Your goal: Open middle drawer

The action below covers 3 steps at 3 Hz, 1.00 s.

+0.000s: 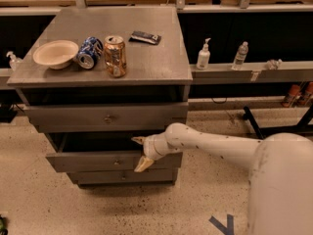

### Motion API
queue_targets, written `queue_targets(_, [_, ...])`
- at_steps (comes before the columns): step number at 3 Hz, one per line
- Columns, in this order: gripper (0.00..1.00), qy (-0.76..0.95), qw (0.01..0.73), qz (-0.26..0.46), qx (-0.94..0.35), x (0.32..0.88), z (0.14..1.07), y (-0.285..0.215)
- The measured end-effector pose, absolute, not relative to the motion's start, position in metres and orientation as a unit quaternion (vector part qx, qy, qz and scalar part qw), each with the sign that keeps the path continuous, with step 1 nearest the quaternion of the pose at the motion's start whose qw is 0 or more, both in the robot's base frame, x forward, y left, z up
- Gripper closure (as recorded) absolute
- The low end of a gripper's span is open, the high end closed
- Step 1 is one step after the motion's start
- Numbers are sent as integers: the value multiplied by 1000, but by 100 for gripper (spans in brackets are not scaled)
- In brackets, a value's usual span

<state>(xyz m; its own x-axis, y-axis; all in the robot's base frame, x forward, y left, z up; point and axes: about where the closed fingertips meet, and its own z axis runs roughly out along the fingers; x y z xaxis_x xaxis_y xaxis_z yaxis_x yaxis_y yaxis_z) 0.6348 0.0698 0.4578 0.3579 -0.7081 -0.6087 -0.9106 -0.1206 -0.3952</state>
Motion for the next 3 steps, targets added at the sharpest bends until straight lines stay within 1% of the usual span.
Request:
queue_targets(1, [28,552,328,140,-754,640,431,80])
queue_targets(2, [28,552,293,152,-766,627,412,82])
queue_targets(3, [34,551,274,163,-771,608,405,79])
